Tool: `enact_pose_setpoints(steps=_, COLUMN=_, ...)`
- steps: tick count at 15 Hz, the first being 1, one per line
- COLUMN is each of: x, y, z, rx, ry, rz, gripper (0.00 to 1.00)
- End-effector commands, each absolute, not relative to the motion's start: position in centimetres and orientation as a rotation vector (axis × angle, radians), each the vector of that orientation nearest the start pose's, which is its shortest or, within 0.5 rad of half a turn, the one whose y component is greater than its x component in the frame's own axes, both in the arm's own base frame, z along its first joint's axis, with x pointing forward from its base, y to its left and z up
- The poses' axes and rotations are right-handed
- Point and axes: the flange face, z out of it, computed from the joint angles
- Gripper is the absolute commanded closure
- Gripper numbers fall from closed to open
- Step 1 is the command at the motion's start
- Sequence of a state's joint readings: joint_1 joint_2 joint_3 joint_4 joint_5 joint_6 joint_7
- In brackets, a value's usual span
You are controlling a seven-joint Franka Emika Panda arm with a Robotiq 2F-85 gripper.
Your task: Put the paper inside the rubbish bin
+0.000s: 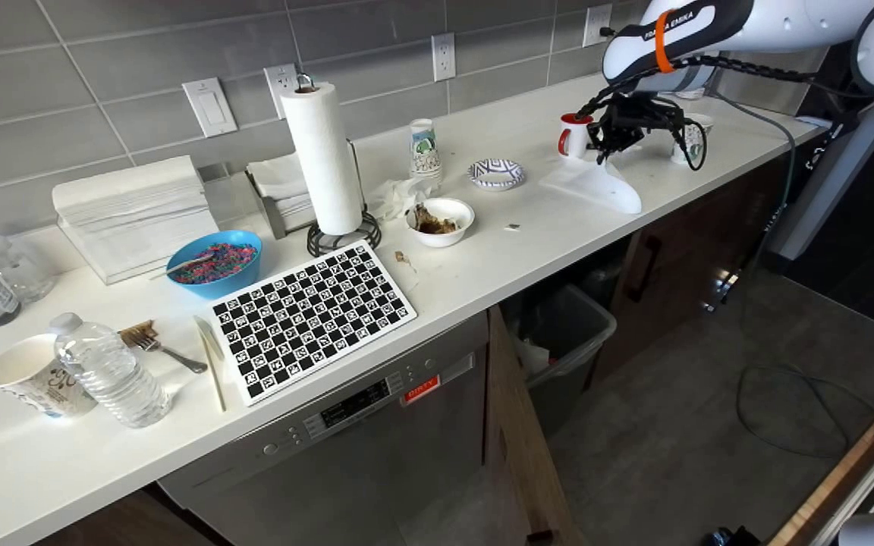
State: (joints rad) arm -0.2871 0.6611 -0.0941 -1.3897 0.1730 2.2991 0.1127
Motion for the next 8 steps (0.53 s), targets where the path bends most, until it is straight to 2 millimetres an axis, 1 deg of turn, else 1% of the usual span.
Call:
enact_pose_setpoints(steps=1, x=71.7, y=-24.6, z=33.3, rx=-2.867, ry=0.797, rz=-0.401, gripper=1.00)
enact_pose_setpoints(steps=4, x=72.3, y=-22.7, z=32.0, rx=-2.826, ry=0.761, rz=-0.368, gripper=1.00)
enact_pose_setpoints(steps=8, x=72.7, y=-20.4, z=29.7, rx=-2.788, ry=0.718, rz=-0.308, gripper=1.00)
